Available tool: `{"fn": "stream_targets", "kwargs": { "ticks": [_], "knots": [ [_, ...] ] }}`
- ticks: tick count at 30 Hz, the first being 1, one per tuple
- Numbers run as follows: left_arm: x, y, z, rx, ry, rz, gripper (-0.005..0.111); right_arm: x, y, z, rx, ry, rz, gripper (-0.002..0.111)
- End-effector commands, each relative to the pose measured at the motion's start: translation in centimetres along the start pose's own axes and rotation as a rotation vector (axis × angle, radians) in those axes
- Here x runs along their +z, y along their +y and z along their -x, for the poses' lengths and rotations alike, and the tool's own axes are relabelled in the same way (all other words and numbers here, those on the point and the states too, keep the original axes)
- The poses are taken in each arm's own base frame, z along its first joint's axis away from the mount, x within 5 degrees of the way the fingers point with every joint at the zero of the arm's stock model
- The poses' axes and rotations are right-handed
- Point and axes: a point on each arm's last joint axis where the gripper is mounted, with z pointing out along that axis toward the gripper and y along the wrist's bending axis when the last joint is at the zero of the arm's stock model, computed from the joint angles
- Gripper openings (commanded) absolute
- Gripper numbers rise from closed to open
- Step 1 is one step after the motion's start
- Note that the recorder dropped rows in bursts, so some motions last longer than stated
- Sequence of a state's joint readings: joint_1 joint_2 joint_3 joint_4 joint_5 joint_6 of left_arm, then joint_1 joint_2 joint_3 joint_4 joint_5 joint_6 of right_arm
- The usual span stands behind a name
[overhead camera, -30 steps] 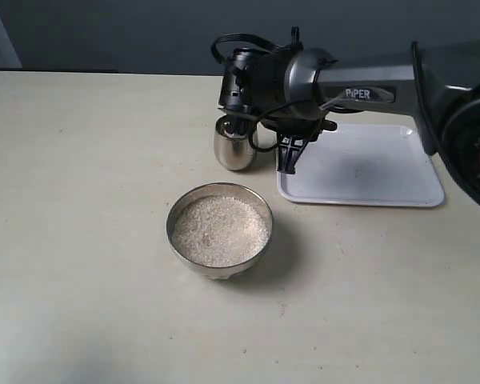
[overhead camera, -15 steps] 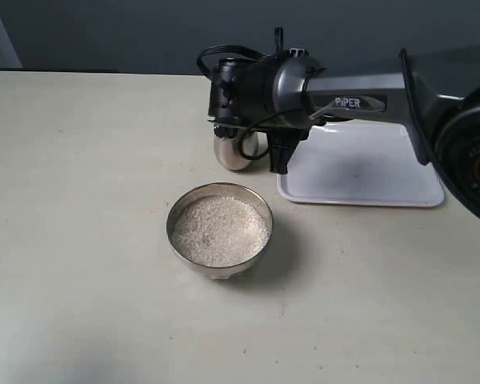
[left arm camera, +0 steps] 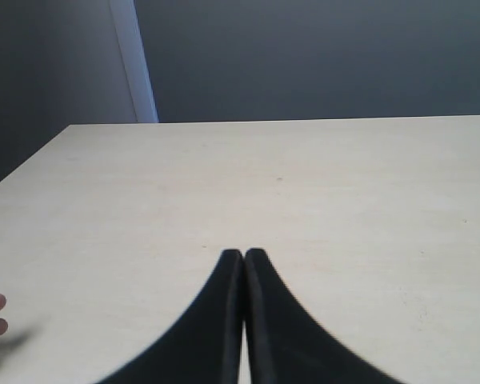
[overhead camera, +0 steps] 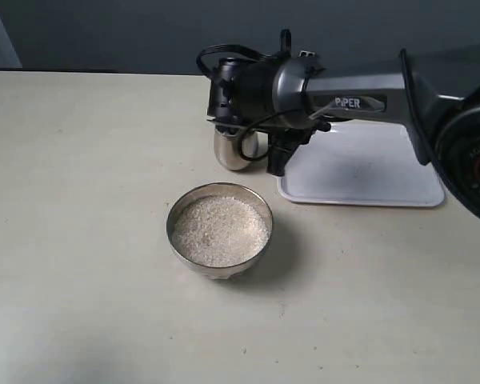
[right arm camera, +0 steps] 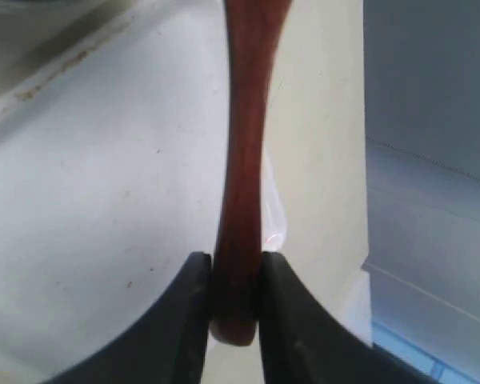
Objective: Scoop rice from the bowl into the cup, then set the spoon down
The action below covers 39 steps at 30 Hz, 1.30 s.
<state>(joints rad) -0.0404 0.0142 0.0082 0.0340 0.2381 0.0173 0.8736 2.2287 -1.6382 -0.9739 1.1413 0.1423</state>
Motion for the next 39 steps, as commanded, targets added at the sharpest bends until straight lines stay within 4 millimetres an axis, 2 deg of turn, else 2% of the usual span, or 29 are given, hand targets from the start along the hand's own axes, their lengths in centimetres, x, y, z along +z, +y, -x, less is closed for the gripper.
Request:
{"fn": "stream_targets", "kwargs": {
  "ticks": [1, 4, 7, 10, 16, 19, 20, 23, 25, 28, 30, 34, 39],
  "knots": [
    [-0.1, 0.0, 0.3, -0.012, -0.017, -0.004, 0.001, -1.4, -1.5, -0.7, 0.125, -0.010, 0.002, -0.001],
    [-0.1, 0.0, 0.3, -0.012, -0.017, -0.004, 0.001, -2.4, -2.5, -0.6, 0.255, -0.097, 0.037, -0.001],
    [-0.1, 0.0, 0.3, -0.012, -0.017, -0.004, 0.001, -3.0, -3.2, -1.6, 0.365, -0.056, 0.181, -0.001],
    [-0.1, 0.0, 0.3, -0.012, -0.017, -0.004, 0.001, -2.2, -3.2, -3.3, 0.346, 0.066, 0.383, -0.001],
    [-0.1, 0.0, 0.3, -0.012, -0.017, -0.004, 0.001, 0.3, -3.9, -5.1, 0.412, 0.085, 0.701, -0.001],
    [-0.1, 0.0, 0.3, -0.012, -0.017, -0.004, 0.001, 2.8, -5.4, -6.8, 0.460, 0.135, 0.664, -0.001],
    [-0.1, 0.0, 0.3, -0.012, -0.017, -0.004, 0.001, 4.1, -6.5, -7.8, 0.490, 0.175, 0.594, -0.001],
    [-0.1, 0.0, 0.3, -0.012, -0.017, -0.004, 0.001, 5.4, -8.1, -9.2, 0.565, 0.236, 0.447, -0.001],
    [-0.1, 0.0, 0.3, -0.012, -0.017, -0.004, 0.001, 5.5, -8.2, -9.3, 0.566, 0.240, 0.426, -0.001],
    [-0.1, 0.0, 0.3, -0.012, -0.017, -0.004, 0.001, 5.5, -7.9, -8.7, 0.567, 0.183, 0.480, -0.001],
    [-0.1, 0.0, 0.3, -0.012, -0.017, -0.004, 0.001, 6.0, -7.1, -8.3, 0.487, 0.155, 0.553, -0.001],
    [-0.1, 0.0, 0.3, -0.012, -0.017, -0.004, 0.001, 8.6, -4.5, -8.1, 0.329, 0.251, 0.598, -0.001],
    [-0.1, 0.0, 0.3, -0.012, -0.017, -0.004, 0.001, 11.0, -3.0, -8.1, 0.231, 0.315, 0.531, -0.001]
  ]
}}
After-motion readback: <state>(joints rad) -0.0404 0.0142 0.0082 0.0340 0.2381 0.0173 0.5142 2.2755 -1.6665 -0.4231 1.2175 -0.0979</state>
